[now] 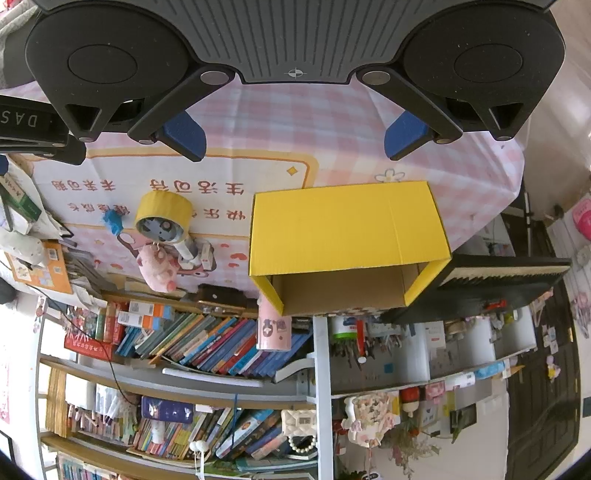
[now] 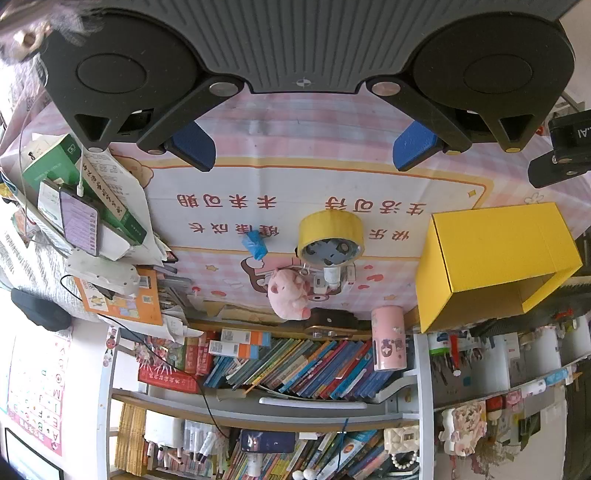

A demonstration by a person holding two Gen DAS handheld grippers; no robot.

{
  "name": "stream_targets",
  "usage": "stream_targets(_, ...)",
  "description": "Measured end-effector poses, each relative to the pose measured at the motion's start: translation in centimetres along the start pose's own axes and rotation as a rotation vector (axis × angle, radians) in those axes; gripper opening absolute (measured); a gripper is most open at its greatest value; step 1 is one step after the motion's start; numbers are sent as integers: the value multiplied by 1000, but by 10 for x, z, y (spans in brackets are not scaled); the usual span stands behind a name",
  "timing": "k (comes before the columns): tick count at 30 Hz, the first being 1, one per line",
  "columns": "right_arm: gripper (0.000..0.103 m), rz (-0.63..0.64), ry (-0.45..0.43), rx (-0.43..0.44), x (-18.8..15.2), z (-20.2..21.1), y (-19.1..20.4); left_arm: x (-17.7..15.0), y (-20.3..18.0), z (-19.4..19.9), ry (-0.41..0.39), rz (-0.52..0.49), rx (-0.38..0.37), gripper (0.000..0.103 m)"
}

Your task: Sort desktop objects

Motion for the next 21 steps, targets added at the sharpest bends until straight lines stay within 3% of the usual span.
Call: stream_targets(21, 103, 6, 16, 12, -1, -5, 3, -1, 2, -4, 19, 1, 4, 103)
Point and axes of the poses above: each gripper's, at about its wrist camera, not at the fingertips, and z roughly against the way its jaws point, y to its left, x to its top, the point moved 9 cm from there along -z, roughly the way its jaws point, and after that the axes turned 15 degrees about x, right-handed, at the moved point
